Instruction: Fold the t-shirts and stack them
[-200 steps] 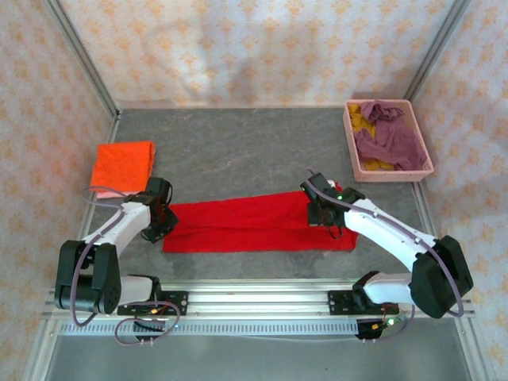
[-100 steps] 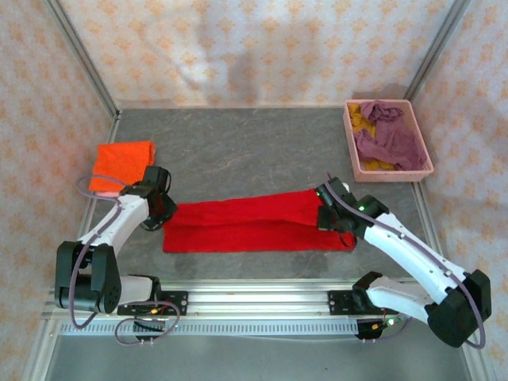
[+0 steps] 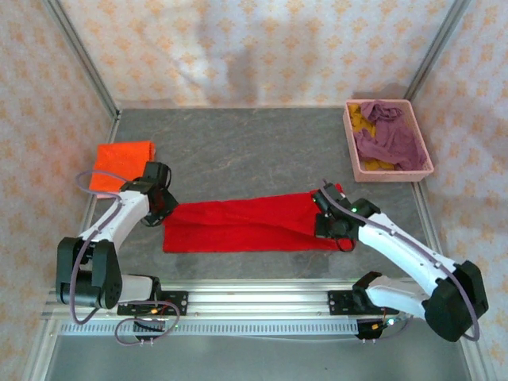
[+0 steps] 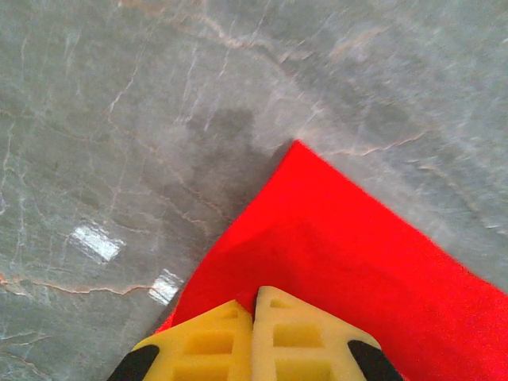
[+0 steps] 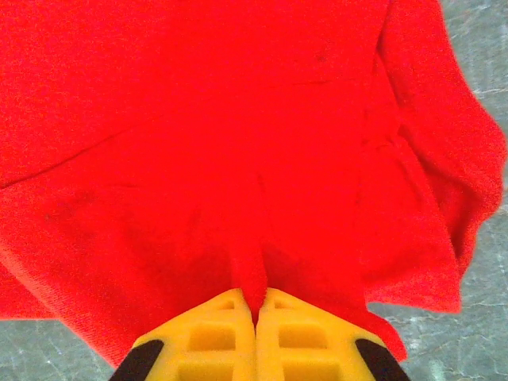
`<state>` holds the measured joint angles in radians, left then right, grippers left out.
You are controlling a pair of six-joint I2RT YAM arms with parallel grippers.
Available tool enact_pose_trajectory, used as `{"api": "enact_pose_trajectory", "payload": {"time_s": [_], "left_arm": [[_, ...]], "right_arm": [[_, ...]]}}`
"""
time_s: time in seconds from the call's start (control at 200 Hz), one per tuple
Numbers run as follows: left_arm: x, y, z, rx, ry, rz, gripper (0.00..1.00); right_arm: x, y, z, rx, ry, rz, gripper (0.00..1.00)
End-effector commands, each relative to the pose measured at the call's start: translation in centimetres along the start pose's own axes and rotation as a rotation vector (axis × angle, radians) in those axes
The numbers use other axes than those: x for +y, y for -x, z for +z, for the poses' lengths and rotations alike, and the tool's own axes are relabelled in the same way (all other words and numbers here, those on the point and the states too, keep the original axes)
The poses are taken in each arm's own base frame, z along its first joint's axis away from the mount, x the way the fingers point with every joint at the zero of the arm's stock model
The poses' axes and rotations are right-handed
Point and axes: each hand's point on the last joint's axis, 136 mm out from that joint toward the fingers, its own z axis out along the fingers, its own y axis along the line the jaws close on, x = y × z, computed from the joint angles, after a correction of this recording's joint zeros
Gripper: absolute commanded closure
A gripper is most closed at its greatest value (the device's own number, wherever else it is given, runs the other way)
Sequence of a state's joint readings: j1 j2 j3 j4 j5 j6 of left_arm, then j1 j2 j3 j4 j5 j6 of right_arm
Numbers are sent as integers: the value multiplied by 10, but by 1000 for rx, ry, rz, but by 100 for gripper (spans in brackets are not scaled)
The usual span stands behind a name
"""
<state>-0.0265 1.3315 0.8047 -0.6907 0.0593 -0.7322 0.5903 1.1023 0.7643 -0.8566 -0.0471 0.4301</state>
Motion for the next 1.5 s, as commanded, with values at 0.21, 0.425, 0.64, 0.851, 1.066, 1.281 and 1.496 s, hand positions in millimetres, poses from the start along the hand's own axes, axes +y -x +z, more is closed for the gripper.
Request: {"api": "enact_pose_trajectory", "payload": {"time_s": [0.21,0.425,0.64,0.851,1.066,1.281,1.496], "left_arm": [[16,-15,15,19,52,5,86],[12,-2,-10,-64,10,-15,16],[-30,7,-36,-112,-80,64,0],[-82,-10,-15,-22,-170,110,30],[-95,-33,14,62,-143,136,61],[-68,-52,29,102,-89,133,74],[-34,-71,37,123,-28,126,76]], "right_arm": [[10,7,17,-12,12,11,76],[12,28,-3,-102,16,20,36],[24,39,1,-113,42,28,36],[-4,15,28,11,-115,129,41],[-10,-2,49,88,-100,207,52],[0,5,58,83,-48,222,62],[8,10,66,82,-25,217,63]]}}
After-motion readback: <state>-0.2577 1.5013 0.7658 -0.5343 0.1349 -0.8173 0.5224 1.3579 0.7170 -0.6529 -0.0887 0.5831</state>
